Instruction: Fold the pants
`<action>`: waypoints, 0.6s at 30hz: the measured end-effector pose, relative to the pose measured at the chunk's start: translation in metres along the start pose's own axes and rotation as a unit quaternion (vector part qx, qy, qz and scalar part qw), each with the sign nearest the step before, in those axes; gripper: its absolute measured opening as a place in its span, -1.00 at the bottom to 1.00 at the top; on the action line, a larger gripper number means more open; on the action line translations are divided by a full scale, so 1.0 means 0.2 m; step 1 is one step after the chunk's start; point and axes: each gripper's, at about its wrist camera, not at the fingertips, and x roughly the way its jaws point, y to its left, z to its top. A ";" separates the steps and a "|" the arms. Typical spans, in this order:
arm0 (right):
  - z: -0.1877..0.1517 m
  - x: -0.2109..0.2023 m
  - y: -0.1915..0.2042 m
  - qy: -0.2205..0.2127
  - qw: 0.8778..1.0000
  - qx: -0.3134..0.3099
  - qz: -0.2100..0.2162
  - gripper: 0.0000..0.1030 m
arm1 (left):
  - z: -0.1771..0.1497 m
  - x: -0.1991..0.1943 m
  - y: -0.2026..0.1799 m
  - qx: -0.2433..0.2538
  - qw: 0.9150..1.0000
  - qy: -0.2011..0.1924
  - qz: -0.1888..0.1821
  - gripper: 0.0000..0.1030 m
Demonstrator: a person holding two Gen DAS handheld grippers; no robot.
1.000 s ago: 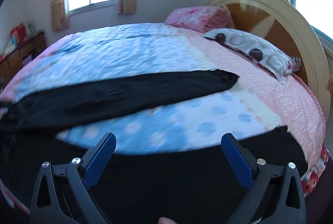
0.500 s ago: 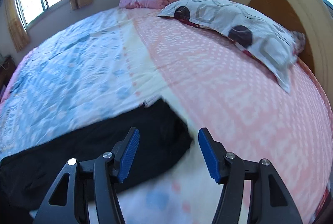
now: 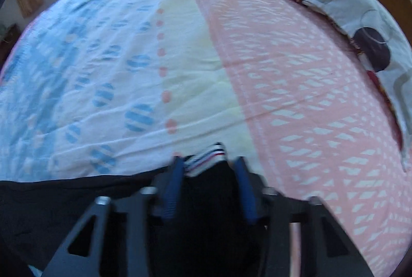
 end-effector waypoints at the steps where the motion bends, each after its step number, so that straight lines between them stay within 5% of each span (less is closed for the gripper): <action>1: -0.01 -0.02 0.02 -0.003 1.000 -0.009 -0.008 -0.83 | 0.01 0.00 -0.01 0.002 1.000 -0.001 -0.002 -0.47; 5: -0.07 -0.17 0.07 -0.035 0.998 -0.039 -0.016 -0.85 | 0.02 -0.08 -0.01 0.000 1.000 -0.025 -0.003 -0.54; 12: -0.25 -0.73 0.01 -0.152 0.987 -0.048 0.006 -0.85 | -0.01 -0.40 0.01 -0.001 0.993 -0.106 -0.041 -0.54; 18: -0.58 -1.07 -0.10 -0.216 0.975 -0.054 0.019 -0.85 | -0.18 -0.69 0.02 -0.002 0.981 -0.174 -0.085 -0.55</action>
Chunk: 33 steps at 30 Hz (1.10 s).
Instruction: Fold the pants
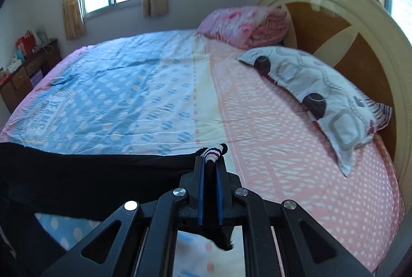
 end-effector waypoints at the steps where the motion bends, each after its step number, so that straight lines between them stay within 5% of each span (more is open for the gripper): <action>1: -0.04 -0.05 -0.01 -0.006 1.000 0.000 -0.001 -0.85 | -0.03 -0.05 0.00 -0.003 1.000 -0.009 -0.010 -0.55; 11: -0.63 -0.37 -0.16 0.014 1.000 0.020 0.006 -0.85 | -0.49 -0.44 0.02 -0.018 0.996 -0.060 -0.067 -0.54; 20: -1.02 -0.41 -0.14 0.077 0.997 0.015 0.009 -0.83 | -0.87 -0.41 0.06 -0.021 0.997 -0.029 -0.072 -0.52; 24: -1.09 -0.52 -0.14 0.077 0.997 0.012 -0.020 -0.69 | -0.98 -0.42 0.07 -0.016 0.997 -0.035 -0.067 -0.50; 27: -1.11 -0.64 -0.08 0.066 0.997 0.009 -0.049 -0.02 | -1.00 -0.44 0.02 0.015 0.998 -0.044 -0.052 -0.49; 33: -1.07 -0.84 0.48 0.016 0.996 -0.088 0.004 0.00 | -1.03 -0.46 -0.03 0.065 0.996 -0.050 -0.027 -0.48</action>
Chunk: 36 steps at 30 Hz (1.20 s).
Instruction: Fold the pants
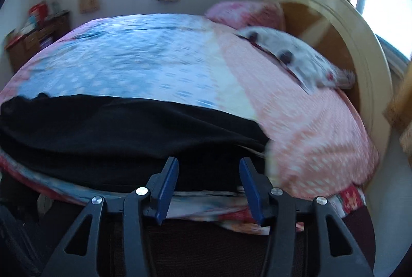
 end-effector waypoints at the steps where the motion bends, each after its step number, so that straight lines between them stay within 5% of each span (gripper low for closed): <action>1: 0.03 0.01 0.13 -0.006 1.000 -0.024 0.015 0.00 | 0.00 0.00 -0.01 0.009 1.000 0.000 0.004 -0.47; 5: 0.09 0.14 0.71 -0.006 0.989 -0.120 0.090 0.00 | -0.02 -0.01 -0.04 0.030 0.999 -0.007 0.014 -0.47; 8: 0.06 0.27 1.16 -0.005 0.967 -0.200 0.156 0.00 | -0.03 -0.02 -0.03 0.020 1.000 -0.015 0.014 -0.47; 13: 0.01 0.42 1.56 -0.001 0.942 -0.281 0.181 0.00 | -0.03 -0.02 -0.02 0.008 1.000 -0.024 0.010 -0.47; 17: -0.03 0.49 1.67 -0.003 0.931 -0.324 0.166 0.00 | -0.02 0.00 0.00 0.003 1.000 -0.027 0.002 -0.48; 20: 0.00 0.55 1.66 0.009 0.934 -0.318 0.162 -0.05 | 0.00 0.01 0.01 0.006 1.000 -0.024 -0.003 -0.48; 22: 0.01 0.58 1.64 0.016 0.934 -0.315 0.166 -0.50 | 0.01 0.01 0.01 0.008 1.000 -0.023 -0.005 -0.47; 25: 0.00 0.58 1.64 0.024 0.930 -0.322 0.176 -0.86 | 0.04 0.01 0.01 0.019 1.000 -0.022 -0.005 -0.47; 36: 0.01 0.31 1.59 0.011 0.921 -0.320 0.223 -0.96 | -0.02 -0.15 0.01 0.035 0.999 -0.021 -0.019 -0.47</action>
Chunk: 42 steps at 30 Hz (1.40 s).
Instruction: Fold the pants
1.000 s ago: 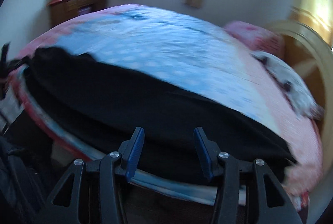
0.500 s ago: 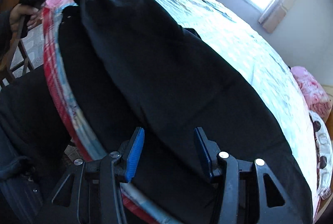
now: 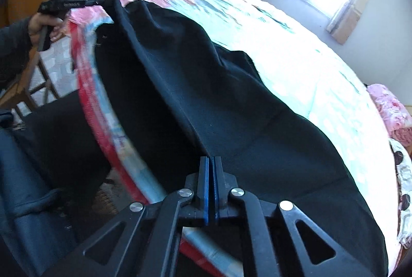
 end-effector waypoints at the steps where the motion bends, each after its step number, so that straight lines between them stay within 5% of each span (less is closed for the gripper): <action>1: -0.02 0.00 0.02 0.005 1.000 -0.004 0.008 -0.96 | -0.03 0.00 0.00 0.000 1.000 0.005 0.001 -0.44; 6: -0.11 0.15 0.04 0.047 0.999 -0.019 0.019 -0.96 | -0.16 0.03 0.00 0.000 1.000 0.023 0.007 -0.32; 10: -0.12 0.23 0.06 0.065 0.997 -0.027 0.014 -0.94 | -0.19 0.04 -0.01 0.015 0.999 0.030 0.042 0.34; 14: -0.11 0.23 0.07 0.068 0.997 -0.038 0.010 -0.93 | -0.21 0.02 -0.01 0.042 0.996 0.048 0.062 0.53; 16: -0.11 0.21 0.07 0.068 0.997 -0.037 0.012 -0.76 | -0.23 0.01 -0.01 0.060 0.993 0.060 0.076 0.70; 17: -0.12 0.20 0.07 0.067 0.997 -0.036 0.014 -0.64 | -0.24 0.00 -0.01 0.073 0.991 0.067 0.092 0.72; 19: -0.11 0.18 0.07 0.065 0.997 -0.027 0.032 0.09 | -0.25 -0.01 0.01 0.081 0.988 0.074 0.112 0.72; 20: -0.12 0.17 0.06 0.060 0.997 -0.022 0.035 0.18 | -0.26 -0.01 0.04 0.074 0.986 0.075 0.129 0.73; 25: -0.12 0.16 0.05 0.052 0.998 -0.009 0.039 0.19 | -0.24 0.00 0.21 -0.018 0.984 0.071 0.161 0.74; 31: 0.00 0.07 0.05 0.012 0.997 0.006 0.080 0.19 | -0.22 -0.05 0.35 -0.061 0.975 0.074 0.199 0.73; 37: 0.06 0.06 -0.02 -0.019 0.998 0.038 0.053 0.19 | -0.01 -0.10 0.37 -0.159 0.985 -0.007 0.062 0.71; 42: 0.11 0.11 0.00 -0.020 0.998 0.038 0.037 0.19 | 0.19 0.16 0.27 -0.153 0.988 0.016 -0.009 0.45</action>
